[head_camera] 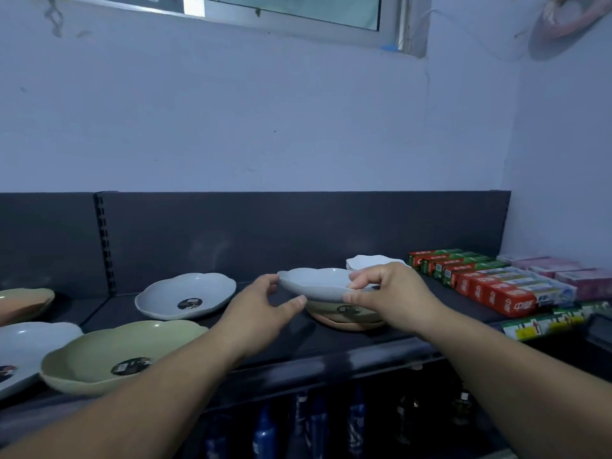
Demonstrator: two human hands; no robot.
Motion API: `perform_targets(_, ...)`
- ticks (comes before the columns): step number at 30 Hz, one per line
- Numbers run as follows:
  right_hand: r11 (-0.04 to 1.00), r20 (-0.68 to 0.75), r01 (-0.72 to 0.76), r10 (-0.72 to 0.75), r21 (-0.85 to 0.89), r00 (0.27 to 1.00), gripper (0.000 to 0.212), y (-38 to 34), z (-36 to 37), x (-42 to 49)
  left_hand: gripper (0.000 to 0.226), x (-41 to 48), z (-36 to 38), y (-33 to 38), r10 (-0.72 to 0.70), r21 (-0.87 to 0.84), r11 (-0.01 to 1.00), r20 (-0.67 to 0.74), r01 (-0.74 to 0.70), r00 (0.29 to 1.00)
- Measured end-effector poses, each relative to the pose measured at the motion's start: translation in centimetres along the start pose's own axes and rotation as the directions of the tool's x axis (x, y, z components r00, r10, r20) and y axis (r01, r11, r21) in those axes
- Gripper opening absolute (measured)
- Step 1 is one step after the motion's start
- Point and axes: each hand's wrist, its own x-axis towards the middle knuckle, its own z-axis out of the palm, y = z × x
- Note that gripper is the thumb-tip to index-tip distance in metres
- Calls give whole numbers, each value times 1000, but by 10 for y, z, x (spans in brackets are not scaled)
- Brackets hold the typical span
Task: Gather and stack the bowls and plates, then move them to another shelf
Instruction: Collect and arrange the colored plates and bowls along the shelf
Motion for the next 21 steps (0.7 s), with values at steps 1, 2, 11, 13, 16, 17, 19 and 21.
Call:
perform_targets(1, 1000, 4, -1, 1, 1, 1000, 8, 6, -4, 1, 67, 2, 7, 3, -1, 7, 1000, 8, 1, 1000)
perform_targets(2, 1000, 5, 1, -1, 2, 1000, 7, 13, -8, 3, 66, 4, 15, 5, -3, 15, 1000, 15, 3, 1000)
perform_targets(11, 1000, 56, -13, 12, 21, 998, 8, 60, -17, 24, 54, 24, 60, 13, -20, 35, 999, 26, 19, 999)
perform_targets(13, 1000, 59, -4, 3, 24, 998, 9, 68, -16, 29, 58, 26, 67, 12, -31, 37, 999, 21, 31, 999)
perform_targets(16, 999, 71, 18, -20, 41, 997, 10, 77, -13, 32, 59, 28, 76, 10, -48, 49, 998, 12, 47, 999)
perform_targets(17, 999, 76, 19, -22, 49, 997, 9, 80, -12, 33, 57, 28, 78, 10, -55, 50, 997, 8, 55, 998)
perform_targets(19, 998, 90, 7, -13, 63, 996, 9, 85, -9, 36, 55, 30, 82, 9, -71, 62, 996, 2, 71, 997)
perform_targets(21, 998, 101, 5, -11, 63, 995, 10, 89, -6, 38, 53, 30, 85, 7, -86, 79, 993, -7, 86, 996)
